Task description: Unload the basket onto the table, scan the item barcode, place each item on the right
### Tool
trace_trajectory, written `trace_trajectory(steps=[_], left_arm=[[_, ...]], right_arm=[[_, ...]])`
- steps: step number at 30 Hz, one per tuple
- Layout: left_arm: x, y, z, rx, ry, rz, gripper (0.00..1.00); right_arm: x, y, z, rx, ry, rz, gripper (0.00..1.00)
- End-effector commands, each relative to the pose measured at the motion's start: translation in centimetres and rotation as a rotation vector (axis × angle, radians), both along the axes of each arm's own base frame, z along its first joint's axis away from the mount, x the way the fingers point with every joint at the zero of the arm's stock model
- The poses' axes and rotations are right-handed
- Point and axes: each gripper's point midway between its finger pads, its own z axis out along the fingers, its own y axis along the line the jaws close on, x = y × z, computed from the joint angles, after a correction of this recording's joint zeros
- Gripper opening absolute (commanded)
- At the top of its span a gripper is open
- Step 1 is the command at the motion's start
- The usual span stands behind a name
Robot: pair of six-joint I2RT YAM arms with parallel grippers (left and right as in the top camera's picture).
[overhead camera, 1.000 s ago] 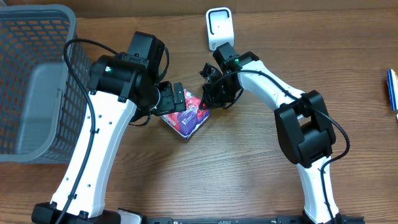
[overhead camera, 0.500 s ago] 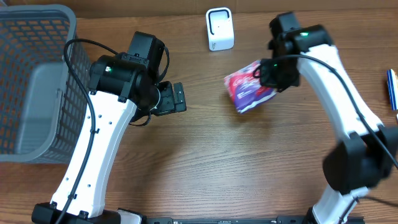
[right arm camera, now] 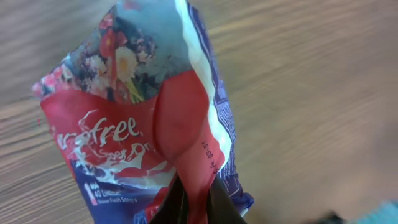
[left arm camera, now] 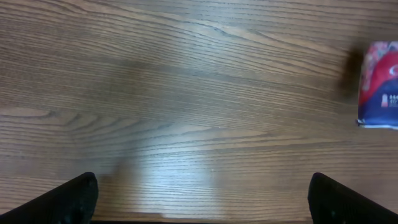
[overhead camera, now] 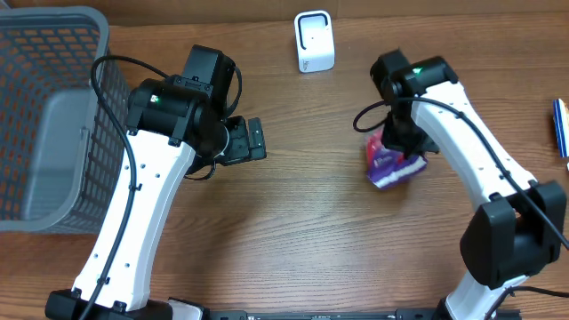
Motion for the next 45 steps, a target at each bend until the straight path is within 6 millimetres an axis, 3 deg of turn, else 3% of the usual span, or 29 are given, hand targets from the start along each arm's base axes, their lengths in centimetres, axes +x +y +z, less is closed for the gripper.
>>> trace_trajectory(steps=[1,7,11,13,16,17,19,21,22,25,27,30,34,40,43,45], left_arm=[[0.1,0.1,0.7,0.002,-0.028,-0.014,1.0],[0.1,0.1,0.7,0.002,-0.028,-0.014,1.0],[0.1,0.1,0.7,0.002,-0.028,-0.014,1.0],[0.1,0.1,0.7,0.002,-0.028,-0.014,1.0],[0.1,0.1,0.7,0.002,-0.028,-0.014,1.0],[0.1,0.1,0.7,0.002,-0.028,-0.014,1.0],[0.1,0.1,0.7,0.002,-0.028,-0.014,1.0],[0.1,0.1,0.7,0.002,-0.028,-0.014,1.0],[0.1,0.1,0.7,0.002,-0.028,-0.014,1.0],[0.1,0.1,0.7,0.002,-0.028,-0.014,1.0],[0.1,0.1,0.7,0.002,-0.028,-0.014,1.0],[0.1,0.1,0.7,0.002,-0.029,-0.014,1.0],[0.1,0.1,0.7,0.002,-0.028,-0.014,1.0],[0.1,0.1,0.7,0.002,-0.028,-0.014,1.0],[0.1,0.1,0.7,0.002,-0.028,-0.014,1.0],[0.1,0.1,0.7,0.002,-0.028,-0.014,1.0]], right_arm=[[-0.3,-2.8,1.9,-0.165,-0.057,-0.073,0.04],[-1.3,-3.7,2.4,-0.216,-0.013,-0.063,0.06],[-2.0,-2.1,1.4,-0.127,0.022,-0.072,0.08],[-2.0,-0.8,0.8,-0.068,0.028,-0.068,0.14],[-1.5,4.1,-0.4,0.155,0.04,0.012,0.17],[-0.9,6.6,-0.7,0.262,0.04,0.113,0.25],[-0.3,8.6,-0.8,0.351,0.025,0.196,0.4],[0.0,8.4,-0.8,0.336,0.013,0.204,0.47],[0.2,7.7,-0.8,0.306,0.007,0.198,0.59],[0.7,5.4,-0.6,0.239,-0.001,0.167,0.79],[0.9,5.2,-0.7,0.263,-0.004,0.146,0.8],[2.1,8.1,-0.6,0.443,-0.032,0.225,0.79],[3.5,10.3,-0.3,0.543,-0.091,0.258,0.79],[2.6,15.5,-0.8,0.73,-0.043,0.323,0.79],[2.3,19.4,0.7,0.879,-0.063,0.421,0.83],[2.6,20.3,2.0,0.928,-0.085,0.451,0.84]])
